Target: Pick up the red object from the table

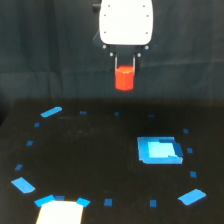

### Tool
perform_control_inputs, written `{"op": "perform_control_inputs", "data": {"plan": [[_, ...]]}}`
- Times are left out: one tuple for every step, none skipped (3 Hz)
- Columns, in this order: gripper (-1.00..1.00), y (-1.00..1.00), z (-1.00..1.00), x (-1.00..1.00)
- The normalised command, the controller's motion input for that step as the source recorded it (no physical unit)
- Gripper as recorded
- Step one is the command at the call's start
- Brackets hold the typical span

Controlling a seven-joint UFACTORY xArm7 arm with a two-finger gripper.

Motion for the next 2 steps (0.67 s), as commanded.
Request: {"op": "perform_control_inputs", "data": {"plan": [[-1.0,0.17,0.13,-0.11],[-1.0,0.16,0.54,0.23]]}}
